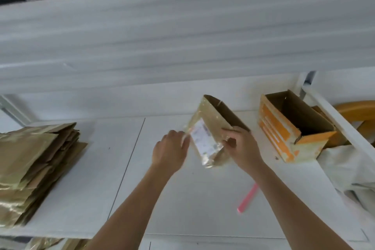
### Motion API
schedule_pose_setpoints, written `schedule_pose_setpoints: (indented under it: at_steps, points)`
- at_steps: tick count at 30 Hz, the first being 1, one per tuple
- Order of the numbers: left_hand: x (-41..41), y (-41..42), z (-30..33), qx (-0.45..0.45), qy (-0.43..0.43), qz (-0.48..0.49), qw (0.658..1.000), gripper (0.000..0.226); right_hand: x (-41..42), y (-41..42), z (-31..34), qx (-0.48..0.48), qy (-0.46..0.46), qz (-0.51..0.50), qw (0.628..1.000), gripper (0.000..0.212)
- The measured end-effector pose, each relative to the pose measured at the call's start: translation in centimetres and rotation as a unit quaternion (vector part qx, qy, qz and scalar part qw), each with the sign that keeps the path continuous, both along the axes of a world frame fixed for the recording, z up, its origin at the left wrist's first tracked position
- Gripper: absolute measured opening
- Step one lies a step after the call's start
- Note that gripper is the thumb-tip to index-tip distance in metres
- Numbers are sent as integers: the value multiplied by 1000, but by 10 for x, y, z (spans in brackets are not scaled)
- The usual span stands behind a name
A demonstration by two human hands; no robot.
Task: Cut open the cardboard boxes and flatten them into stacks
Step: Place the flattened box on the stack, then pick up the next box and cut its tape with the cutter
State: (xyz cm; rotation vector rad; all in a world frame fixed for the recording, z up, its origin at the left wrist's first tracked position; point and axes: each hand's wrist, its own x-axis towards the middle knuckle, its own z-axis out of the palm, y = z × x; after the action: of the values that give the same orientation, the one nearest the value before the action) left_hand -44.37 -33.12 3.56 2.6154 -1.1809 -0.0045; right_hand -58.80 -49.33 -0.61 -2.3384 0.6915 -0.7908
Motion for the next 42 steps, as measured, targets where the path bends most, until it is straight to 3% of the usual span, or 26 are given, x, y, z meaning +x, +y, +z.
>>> schedule_pose_setpoints:
  at_steps: [3, 6, 9, 11, 13, 14, 15, 17, 18, 20, 23, 28, 29, 31, 33, 35, 37, 39, 42]
  points:
    - [15, 21, 9, -153, 50, 121, 979, 46, 2, 30, 9, 292, -124, 22, 948, 29]
    - [21, 36, 17, -266, 87, 182, 943, 48, 4, 48, -6, 578, -161, -20, 800, 28]
    - [15, 38, 15, -292, 186, 109, 932, 38, 1, 62, -35, 744, -138, -44, 652, 25]
    - [9, 35, 3, -238, 213, 34, 947, 29, -3, 71, -49, 785, -115, -46, 608, 22]
    - [3, 28, -16, -170, 213, -27, 962, 32, -7, 76, -55, 758, -62, -40, 648, 23]
    - [0, 24, -24, -136, 225, -32, 964, 34, -11, 76, -56, 710, -25, -40, 703, 24]
    - [-5, 22, -30, -105, 231, -23, 967, 41, -15, 73, -58, 621, 25, -45, 782, 25]
    - [-12, 18, -40, -69, 209, -22, 975, 51, -27, 59, -67, 338, 148, -75, 926, 27]
    - [-17, 17, -42, -62, 189, -24, 980, 52, -35, 50, -70, 195, 206, -98, 954, 28]
    - [-22, 14, -45, -75, 170, -18, 982, 51, -53, 33, -70, 41, 322, -134, 936, 32]
    - [-24, 13, -50, -98, 163, -17, 982, 49, -75, 23, -77, -58, 460, -125, 877, 30]
    - [-24, 10, -47, -150, 157, 15, 976, 37, -88, 13, -97, -136, 399, -89, 902, 14]
    - [-25, 8, -47, -151, 147, 46, 976, 37, -86, 8, -93, -143, 381, -106, 907, 10]
    - [-27, 4, -46, -139, 148, 117, 972, 52, -75, -1, -76, -91, 252, -159, 950, 4]
    - [-30, 1, -48, -150, 227, 138, 952, 73, -58, -3, -49, 17, 42, -165, 985, 12]
    - [-32, 0, -51, -199, 319, 118, 919, 81, -36, 2, -19, 87, -125, -92, 984, 17]
    - [-35, 1, -50, -208, 346, 109, 908, 81, -8, 12, 7, 180, -188, 0, 965, 12]
    - [-34, 1, -49, -187, 329, 109, 919, 81, 23, 22, 21, 248, -214, 61, 943, 10]
    - [-34, 3, -47, -160, 312, 103, 931, 82, 61, 32, 23, 257, -191, 113, 941, 7]
